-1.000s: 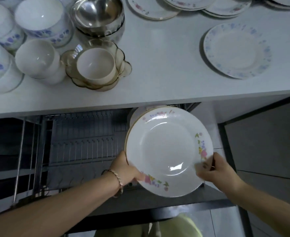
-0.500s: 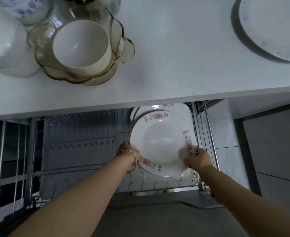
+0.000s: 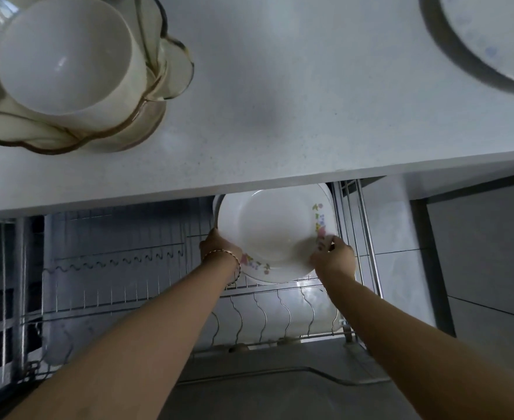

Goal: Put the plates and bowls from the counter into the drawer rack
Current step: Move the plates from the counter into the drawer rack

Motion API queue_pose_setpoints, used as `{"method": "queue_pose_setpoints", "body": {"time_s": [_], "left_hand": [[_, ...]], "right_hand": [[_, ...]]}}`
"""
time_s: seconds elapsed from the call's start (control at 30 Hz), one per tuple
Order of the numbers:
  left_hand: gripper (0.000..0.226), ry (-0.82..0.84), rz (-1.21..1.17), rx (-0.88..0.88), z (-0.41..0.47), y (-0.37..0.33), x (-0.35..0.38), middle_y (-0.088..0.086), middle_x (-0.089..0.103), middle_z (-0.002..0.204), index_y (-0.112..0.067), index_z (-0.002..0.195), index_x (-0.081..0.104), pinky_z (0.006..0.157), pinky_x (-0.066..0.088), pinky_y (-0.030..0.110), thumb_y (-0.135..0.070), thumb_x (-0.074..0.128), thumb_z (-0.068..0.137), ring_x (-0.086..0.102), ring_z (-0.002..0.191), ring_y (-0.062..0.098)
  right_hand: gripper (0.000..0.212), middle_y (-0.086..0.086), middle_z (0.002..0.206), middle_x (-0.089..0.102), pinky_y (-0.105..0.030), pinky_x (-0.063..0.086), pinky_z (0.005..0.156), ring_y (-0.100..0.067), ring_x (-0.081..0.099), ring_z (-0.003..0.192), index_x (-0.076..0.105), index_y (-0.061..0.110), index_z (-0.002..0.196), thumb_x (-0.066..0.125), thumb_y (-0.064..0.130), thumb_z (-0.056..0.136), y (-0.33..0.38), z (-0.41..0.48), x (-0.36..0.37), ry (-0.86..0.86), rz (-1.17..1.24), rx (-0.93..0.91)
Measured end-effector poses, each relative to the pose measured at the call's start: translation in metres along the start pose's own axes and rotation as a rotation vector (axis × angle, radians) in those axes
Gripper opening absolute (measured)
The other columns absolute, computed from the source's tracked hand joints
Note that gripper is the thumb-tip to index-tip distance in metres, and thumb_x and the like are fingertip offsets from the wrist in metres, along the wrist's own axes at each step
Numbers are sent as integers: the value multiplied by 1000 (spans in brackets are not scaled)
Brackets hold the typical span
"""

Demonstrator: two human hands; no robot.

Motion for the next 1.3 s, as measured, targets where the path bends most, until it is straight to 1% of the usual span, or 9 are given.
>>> {"method": "queue_pose_setpoints", "body": {"time_s": [0.17, 0.33, 0.47, 0.6, 0.67, 0.87, 1.0, 1.13, 1.3], "left_hand": [[81, 122, -40, 73, -9, -2, -3, 13, 50, 135, -13, 138, 35, 106, 44, 34, -6, 76, 69, 51, 123, 29], [50, 163, 155, 157, -45, -7, -16, 13, 55, 131, -9, 128, 46, 104, 46, 35, -17, 63, 82, 55, 119, 30], [38, 256, 316, 334, -105, -33, -30, 10, 51, 137, -8, 128, 54, 105, 38, 24, -10, 48, 90, 49, 126, 25], [23, 286, 390, 508, -184, -84, -35, 9, 59, 100, -18, 92, 63, 84, 48, 25, -6, 44, 89, 57, 92, 21], [25, 267, 381, 556, -218, -114, -32, 7, 56, 86, -19, 80, 60, 75, 42, 22, -3, 44, 89, 50, 84, 17], [26, 53, 198, 610, -300, -207, -16, 18, 68, 113, 0, 105, 68, 93, 51, 31, -3, 49, 87, 64, 105, 30], [25, -42, -32, 550, -325, -249, -7, 20, 66, 116, -3, 106, 65, 97, 50, 41, -5, 47, 89, 63, 108, 34], [17, -101, -174, 461, -334, -268, -3, 18, 64, 107, -13, 81, 55, 95, 52, 43, -5, 42, 89, 63, 108, 34], [14, -93, -353, 413, -336, -284, 8, 13, 57, 87, -13, 101, 50, 79, 47, 34, -4, 45, 90, 59, 90, 27]], "right_hand": [[40, -17, 129, 43, -33, 47, 81, -35, 58, 99, 50, 4, 126, 45, 3, 87, 2, -3, -3, 49, 41, -26], [37, -18, 128, 58, -29, 47, 88, -33, 57, 114, 54, 0, 125, 48, 7, 89, 4, -26, -29, 339, -232, -6], [36, -21, 129, 59, -35, 48, 96, -34, 56, 120, 54, -2, 127, 47, 9, 93, 14, -55, -85, 560, -303, 14], [37, -24, 126, 60, -37, 46, 98, -35, 57, 118, 54, -8, 124, 47, 10, 92, 32, -67, -173, 496, -354, -119], [40, -26, 124, 60, -38, 45, 98, -35, 58, 116, 53, -12, 124, 45, 11, 93, 42, -65, -222, 441, -382, -203], [37, -23, 120, 64, -32, 49, 86, -28, 63, 100, 57, -7, 122, 46, 9, 89, 57, -37, -363, 247, -365, -415], [40, -11, 134, 56, -26, 41, 101, -24, 52, 123, 54, 7, 129, 43, 9, 91, 65, -18, -430, 183, -379, -558], [40, -11, 136, 54, -26, 39, 102, -25, 51, 125, 54, 9, 130, 44, 10, 91, 74, 1, -465, 167, -396, -603], [38, -12, 132, 55, -27, 42, 98, -26, 54, 121, 54, 8, 128, 44, 11, 92, 85, 24, -472, 200, -385, -618]]}}
Point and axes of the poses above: each hand's wrist, its own z-axis towards the middle knuckle, its own x-axis out of the palm, y = z × x, the point moved 3 cm from there along z, towards the middle knuckle
